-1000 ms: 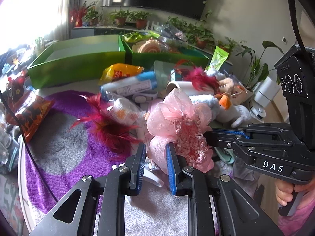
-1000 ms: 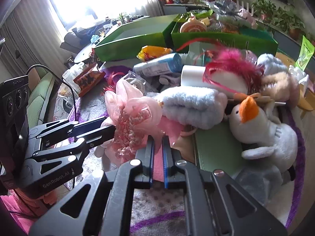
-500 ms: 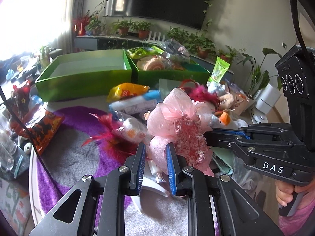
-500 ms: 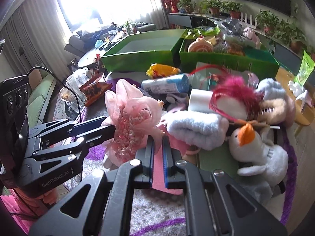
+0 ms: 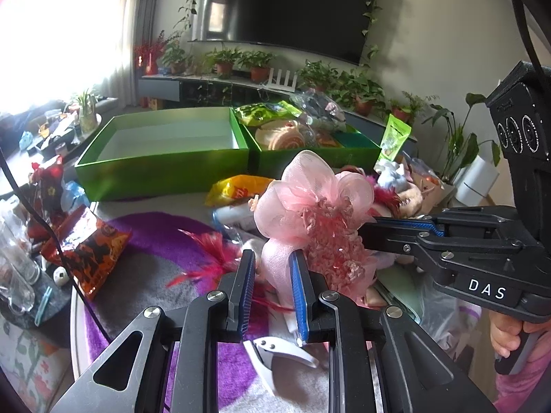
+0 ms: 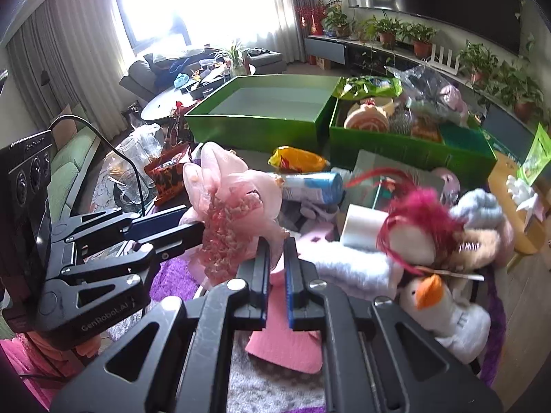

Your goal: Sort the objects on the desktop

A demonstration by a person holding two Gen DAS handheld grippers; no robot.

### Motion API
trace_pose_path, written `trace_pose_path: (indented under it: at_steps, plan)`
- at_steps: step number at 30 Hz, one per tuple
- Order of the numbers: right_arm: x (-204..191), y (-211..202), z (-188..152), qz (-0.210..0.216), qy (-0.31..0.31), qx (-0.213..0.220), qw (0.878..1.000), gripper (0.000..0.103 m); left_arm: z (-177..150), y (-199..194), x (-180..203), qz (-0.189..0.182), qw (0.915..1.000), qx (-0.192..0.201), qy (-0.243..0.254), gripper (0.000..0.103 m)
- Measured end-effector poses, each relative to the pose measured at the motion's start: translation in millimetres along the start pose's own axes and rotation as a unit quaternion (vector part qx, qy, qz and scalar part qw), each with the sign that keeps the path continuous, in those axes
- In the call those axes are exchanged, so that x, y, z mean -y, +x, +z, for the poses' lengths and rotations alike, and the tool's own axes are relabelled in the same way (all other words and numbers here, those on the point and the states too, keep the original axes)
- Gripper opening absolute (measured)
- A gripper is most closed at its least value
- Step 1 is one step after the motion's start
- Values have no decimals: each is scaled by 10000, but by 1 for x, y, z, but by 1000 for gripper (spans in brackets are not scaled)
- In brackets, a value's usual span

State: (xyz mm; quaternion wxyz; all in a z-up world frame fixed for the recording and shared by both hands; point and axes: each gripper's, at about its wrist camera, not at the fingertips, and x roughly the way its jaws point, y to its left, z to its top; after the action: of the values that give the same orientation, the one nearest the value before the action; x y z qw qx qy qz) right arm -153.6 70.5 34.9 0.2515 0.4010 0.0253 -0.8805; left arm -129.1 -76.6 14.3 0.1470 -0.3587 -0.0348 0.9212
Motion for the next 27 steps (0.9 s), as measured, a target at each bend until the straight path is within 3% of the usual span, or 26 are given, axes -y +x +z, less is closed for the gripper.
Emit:
trace_pose_path:
  at_steps: [27]
  plan:
    - [-14,12,60,-179,-504,221,9983,8,39,18,-25,171,9996,228,-5,20]
